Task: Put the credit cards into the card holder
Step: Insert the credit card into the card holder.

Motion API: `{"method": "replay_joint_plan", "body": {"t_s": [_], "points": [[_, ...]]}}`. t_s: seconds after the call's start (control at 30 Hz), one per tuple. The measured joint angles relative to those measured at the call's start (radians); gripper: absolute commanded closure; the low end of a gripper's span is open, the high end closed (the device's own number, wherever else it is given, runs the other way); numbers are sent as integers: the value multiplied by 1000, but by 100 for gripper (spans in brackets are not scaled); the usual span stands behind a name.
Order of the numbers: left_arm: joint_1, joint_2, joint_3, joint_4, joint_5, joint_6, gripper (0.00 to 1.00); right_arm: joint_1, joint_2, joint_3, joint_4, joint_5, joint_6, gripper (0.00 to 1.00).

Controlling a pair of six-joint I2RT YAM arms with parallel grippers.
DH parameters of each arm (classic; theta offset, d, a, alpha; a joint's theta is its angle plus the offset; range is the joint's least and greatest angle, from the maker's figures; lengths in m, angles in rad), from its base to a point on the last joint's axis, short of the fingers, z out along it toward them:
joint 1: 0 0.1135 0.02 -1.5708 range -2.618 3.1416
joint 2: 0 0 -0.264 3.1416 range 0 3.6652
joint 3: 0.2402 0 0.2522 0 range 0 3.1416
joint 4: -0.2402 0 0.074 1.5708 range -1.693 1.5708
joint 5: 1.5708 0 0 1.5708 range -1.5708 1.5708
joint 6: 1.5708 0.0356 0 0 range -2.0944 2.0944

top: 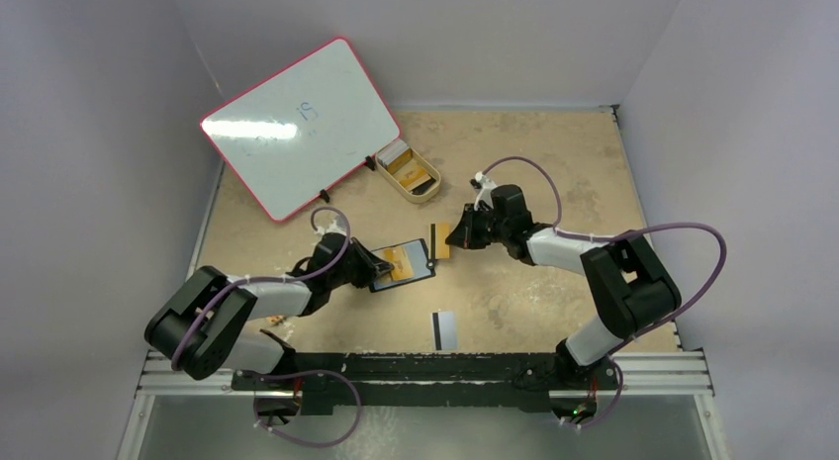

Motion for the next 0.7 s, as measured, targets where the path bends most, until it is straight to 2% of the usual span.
{"method": "replay_joint_plan", "body": {"t_s": [0.27, 0.47, 0.57, 0.7], "points": [[-24, 23, 10, 25, -17, -7, 100, 0, 0, -3, 8, -1, 5, 100], [-34, 51, 40, 13, -18, 0, 80, 0, 0, -14, 15, -2, 13, 100], [-39, 48, 86, -63, -26, 19, 69, 0, -4, -17, 14, -2, 14, 100], [-40, -9, 137, -189, -77, 45, 61, 0, -17, -17, 14, -2, 15, 100]]}}
